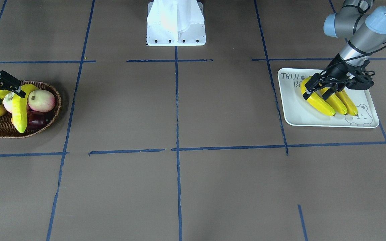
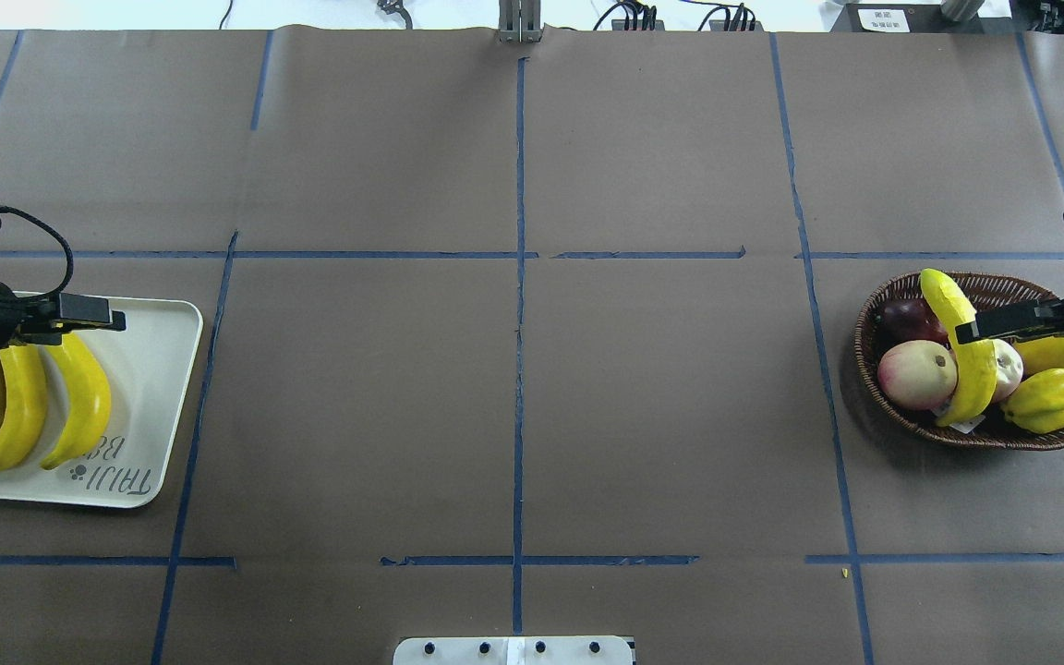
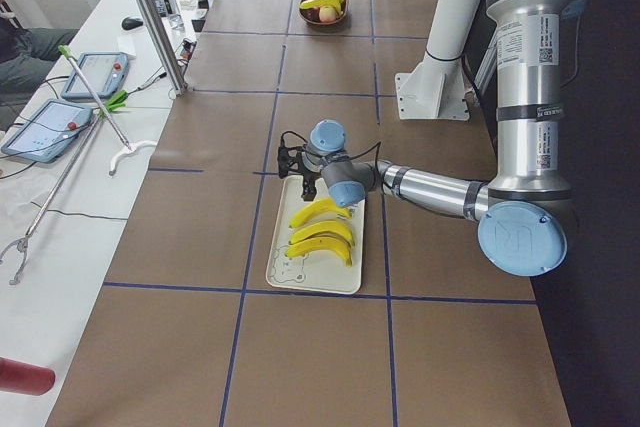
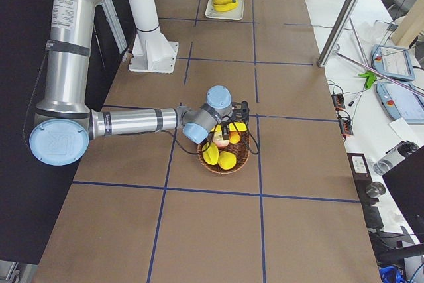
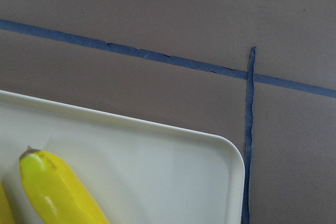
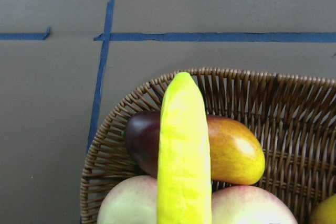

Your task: Transfer all bananas from basket to plate

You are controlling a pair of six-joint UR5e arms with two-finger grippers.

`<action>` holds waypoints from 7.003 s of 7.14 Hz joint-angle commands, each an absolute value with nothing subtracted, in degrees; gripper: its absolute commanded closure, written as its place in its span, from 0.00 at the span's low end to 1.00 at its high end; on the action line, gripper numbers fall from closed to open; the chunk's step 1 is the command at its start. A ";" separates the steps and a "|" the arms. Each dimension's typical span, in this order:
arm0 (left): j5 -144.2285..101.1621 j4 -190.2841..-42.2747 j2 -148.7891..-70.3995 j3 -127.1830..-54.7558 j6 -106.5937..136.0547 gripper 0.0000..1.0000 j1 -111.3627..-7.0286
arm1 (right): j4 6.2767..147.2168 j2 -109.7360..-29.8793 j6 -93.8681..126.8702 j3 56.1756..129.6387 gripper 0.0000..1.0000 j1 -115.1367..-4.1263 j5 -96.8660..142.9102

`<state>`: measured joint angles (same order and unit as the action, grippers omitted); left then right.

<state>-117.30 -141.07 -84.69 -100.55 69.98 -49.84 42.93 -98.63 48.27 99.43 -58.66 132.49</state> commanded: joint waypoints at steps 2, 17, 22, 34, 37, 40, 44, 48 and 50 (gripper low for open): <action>-117.25 -141.06 -84.99 -100.19 70.05 0.00 -49.83 | 42.80 -98.70 48.25 100.11 0.02 -56.17 132.28; -116.81 -141.06 -91.55 -98.44 78.34 0.00 -48.96 | 41.75 -91.14 71.94 111.63 0.99 -62.68 140.02; -116.98 -148.61 -109.57 -98.44 114.66 0.00 -45.27 | 41.92 -73.22 91.07 111.89 0.99 -28.45 99.29; -107.84 -148.18 -123.66 -91.49 109.51 1.00 -29.53 | 42.63 -67.59 81.56 107.84 0.99 -18.63 90.70; -107.93 -148.36 -123.66 -91.93 109.51 1.00 -30.14 | 42.54 -67.59 81.74 108.02 0.00 -18.81 90.44; -107.93 -148.01 -123.40 -91.50 109.42 1.00 -31.02 | 42.28 -67.50 82.00 108.54 0.00 -18.98 90.18; -115.90 -135.10 -112.74 -99.18 100.23 1.00 -41.11 | 42.71 -74.07 81.83 113.99 0.00 -23.62 92.02; -118.21 -134.74 -85.57 -109.76 86.69 1.00 -45.78 | 55.77 -77.34 79.21 116.10 0.00 -44.15 113.32; -118.13 -134.74 -82.27 -110.13 86.14 1.00 -46.32 | 64.11 -77.61 67.91 116.02 0.00 -49.81 118.28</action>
